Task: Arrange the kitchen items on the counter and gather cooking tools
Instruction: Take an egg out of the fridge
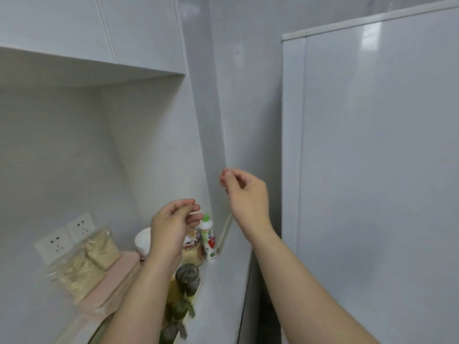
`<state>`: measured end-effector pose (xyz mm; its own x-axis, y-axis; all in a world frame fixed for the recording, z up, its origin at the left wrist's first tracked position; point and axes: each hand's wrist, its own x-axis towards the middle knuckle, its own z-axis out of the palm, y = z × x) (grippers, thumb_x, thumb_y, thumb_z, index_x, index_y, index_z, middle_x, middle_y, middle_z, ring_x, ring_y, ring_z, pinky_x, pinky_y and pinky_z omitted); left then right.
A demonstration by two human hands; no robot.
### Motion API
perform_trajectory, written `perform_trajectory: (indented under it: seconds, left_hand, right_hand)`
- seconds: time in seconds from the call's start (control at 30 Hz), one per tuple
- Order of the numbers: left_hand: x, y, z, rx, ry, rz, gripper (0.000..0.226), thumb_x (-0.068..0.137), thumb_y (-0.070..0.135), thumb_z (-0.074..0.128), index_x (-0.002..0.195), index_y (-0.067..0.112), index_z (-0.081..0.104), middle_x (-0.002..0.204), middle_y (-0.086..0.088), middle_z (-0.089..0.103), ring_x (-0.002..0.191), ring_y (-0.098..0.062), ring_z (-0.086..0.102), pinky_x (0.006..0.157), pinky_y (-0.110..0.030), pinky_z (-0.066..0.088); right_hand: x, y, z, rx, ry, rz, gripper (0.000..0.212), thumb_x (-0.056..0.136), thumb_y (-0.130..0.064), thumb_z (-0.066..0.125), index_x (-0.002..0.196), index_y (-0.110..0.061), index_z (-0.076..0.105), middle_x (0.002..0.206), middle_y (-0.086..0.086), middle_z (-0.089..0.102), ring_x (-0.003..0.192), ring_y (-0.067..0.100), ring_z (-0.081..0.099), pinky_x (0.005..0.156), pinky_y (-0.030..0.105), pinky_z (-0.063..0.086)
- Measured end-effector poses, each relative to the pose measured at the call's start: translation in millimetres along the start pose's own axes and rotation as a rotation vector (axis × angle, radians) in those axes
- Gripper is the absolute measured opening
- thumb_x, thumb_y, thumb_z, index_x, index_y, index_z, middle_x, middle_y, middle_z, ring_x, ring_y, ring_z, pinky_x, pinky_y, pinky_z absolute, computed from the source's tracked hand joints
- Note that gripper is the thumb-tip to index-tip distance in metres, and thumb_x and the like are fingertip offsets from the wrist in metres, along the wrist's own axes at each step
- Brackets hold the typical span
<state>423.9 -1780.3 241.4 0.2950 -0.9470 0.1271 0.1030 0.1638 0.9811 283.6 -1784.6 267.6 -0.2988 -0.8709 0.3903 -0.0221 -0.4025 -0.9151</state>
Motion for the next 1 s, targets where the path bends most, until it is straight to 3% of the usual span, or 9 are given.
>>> perform_trajectory:
  seconds: [0.17, 0.33, 0.47, 0.57, 0.63, 0.77, 0.83, 0.93, 1.0]
  left_hand:
    - [-32.2, -12.0, 30.5, -0.073, -0.176, -0.034, 0.019, 0.098, -0.001, 0.05, 0.092, 0.007, 0.066, 0.085, -0.012, 0.069, 0.066, -0.017, 0.067, 0.065, -0.024, 0.054]
    - [-71.6, -27.7, 59.1, -0.082, -0.323, -0.052, 0.02, 0.098, 0.002, 0.051, 0.094, 0.01, 0.069, 0.089, -0.011, 0.072, 0.072, -0.017, 0.069, 0.069, -0.026, 0.055]
    - [-86.1, -36.7, 75.8, -0.011, -0.371, -0.027, 0.019, 0.098, 0.01, 0.055, 0.102, 0.02, 0.071, 0.104, -0.003, 0.074, 0.096, -0.015, 0.07, 0.087, -0.03, 0.056]
    - [-79.2, -32.6, 97.0, 0.097, -0.421, 0.044, 0.034, 0.099, 0.018, 0.055, 0.133, 0.02, 0.061, 0.132, 0.005, 0.063, 0.123, -0.013, 0.058, 0.107, -0.03, 0.043]
    - [-74.8, -26.6, 113.2, 0.162, -0.466, 0.078, 0.045, 0.102, 0.022, 0.052, 0.146, 0.016, 0.047, 0.142, 0.006, 0.054, 0.134, -0.016, 0.048, 0.105, -0.024, 0.036]
    - [-68.7, -27.8, 135.6, 0.123, -0.481, 0.176, 0.033, 0.105, 0.02, 0.046, 0.135, 0.018, 0.059, 0.113, 0.023, 0.062, 0.114, -0.007, 0.06, 0.087, -0.015, 0.042]
    - [-67.5, -30.5, 141.9, 0.163, -0.447, 0.179, 0.034, 0.105, 0.023, 0.046, 0.134, 0.012, 0.059, 0.119, 0.013, 0.064, 0.11, -0.007, 0.06, 0.087, -0.015, 0.044]
    - [-63.3, -34.3, 144.9, 0.235, -0.398, 0.143, 0.041, 0.105, 0.031, 0.046, 0.134, 0.006, 0.06, 0.128, -0.008, 0.066, 0.119, -0.025, 0.061, 0.103, -0.037, 0.049]
    - [-64.1, -33.6, 146.3, 0.261, -0.383, 0.124, 0.042, 0.105, 0.031, 0.045, 0.131, 0.002, 0.06, 0.127, -0.016, 0.065, 0.12, -0.032, 0.059, 0.104, -0.045, 0.047]
  right_hand:
    - [-46.5, 0.5, -52.5, -0.171, 0.128, 0.003, 0.02, 0.095, -0.026, 0.061, 0.107, -0.019, 0.075, 0.098, -0.006, 0.076, 0.095, 0.007, 0.07, 0.094, 0.037, 0.055]
    - [-82.8, -13.3, -99.7, -0.326, 0.219, 0.021, 0.023, 0.098, -0.026, 0.057, 0.114, -0.023, 0.073, 0.104, -0.011, 0.075, 0.098, 0.0, 0.067, 0.097, 0.029, 0.054]
    - [-99.9, -21.8, -124.6, -0.418, 0.276, 0.054, 0.029, 0.1, -0.029, 0.054, 0.123, -0.022, 0.07, 0.109, -0.014, 0.072, 0.103, -0.001, 0.065, 0.098, 0.027, 0.053]
    - [-107.5, -27.6, -133.5, -0.474, 0.259, 0.075, 0.034, 0.102, -0.029, 0.05, 0.131, -0.02, 0.065, 0.122, -0.013, 0.068, 0.114, 0.002, 0.061, 0.103, 0.026, 0.049]
    - [-109.5, -30.5, -138.5, -0.507, 0.213, 0.084, 0.036, 0.104, -0.029, 0.047, 0.137, -0.02, 0.059, 0.125, -0.017, 0.064, 0.116, -0.002, 0.058, 0.101, 0.017, 0.044]
    - [-111.9, -31.8, -145.1, -0.579, 0.096, 0.129, 0.043, 0.107, -0.029, 0.038, 0.147, -0.018, 0.047, 0.147, -0.009, 0.051, 0.137, 0.007, 0.044, 0.11, 0.019, 0.032]
    - [-114.8, -31.3, -150.1, -0.601, 0.055, 0.15, 0.045, 0.108, -0.029, 0.036, 0.15, -0.017, 0.042, 0.152, -0.007, 0.045, 0.141, 0.009, 0.039, 0.115, 0.023, 0.029]
    - [-119.5, -31.2, -156.3, -0.598, 0.036, 0.193, 0.046, 0.108, -0.028, 0.035, 0.152, -0.016, 0.039, 0.154, -0.005, 0.042, 0.144, 0.011, 0.036, 0.117, 0.024, 0.027]
    - [-125.3, -33.5, -162.9, -0.584, 0.048, 0.205, 0.046, 0.108, -0.027, 0.035, 0.151, -0.014, 0.039, 0.155, -0.004, 0.042, 0.144, 0.011, 0.035, 0.118, 0.024, 0.027]
